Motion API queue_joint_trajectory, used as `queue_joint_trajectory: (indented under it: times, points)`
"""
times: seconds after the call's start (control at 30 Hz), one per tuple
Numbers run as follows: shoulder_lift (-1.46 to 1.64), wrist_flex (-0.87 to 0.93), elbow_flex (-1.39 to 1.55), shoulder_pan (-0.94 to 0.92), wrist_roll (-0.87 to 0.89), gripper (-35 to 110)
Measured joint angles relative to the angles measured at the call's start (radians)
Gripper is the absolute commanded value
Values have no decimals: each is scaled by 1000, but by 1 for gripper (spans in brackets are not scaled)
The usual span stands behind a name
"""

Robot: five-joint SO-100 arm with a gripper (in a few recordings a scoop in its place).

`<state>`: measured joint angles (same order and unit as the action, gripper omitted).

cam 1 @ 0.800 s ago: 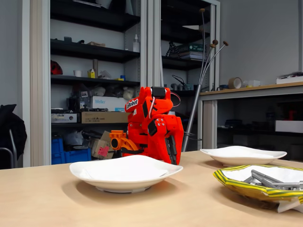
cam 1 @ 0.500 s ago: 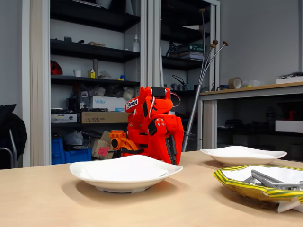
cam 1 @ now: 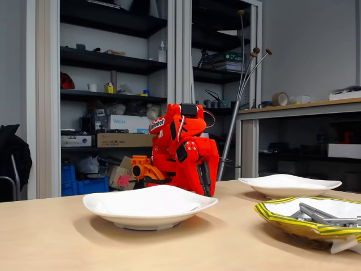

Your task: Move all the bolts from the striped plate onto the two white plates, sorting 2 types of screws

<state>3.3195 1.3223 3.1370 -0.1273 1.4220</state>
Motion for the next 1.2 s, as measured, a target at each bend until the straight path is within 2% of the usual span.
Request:
queue_joint_trajectory:
  times: [0.9, 1.03, 1.2]
  points:
    - [0, 0, 0, 0, -2, 0]
    - [0, -34, 0, 18, -156, 5]
    - [-6, -40, -58, -9, -215, 0]
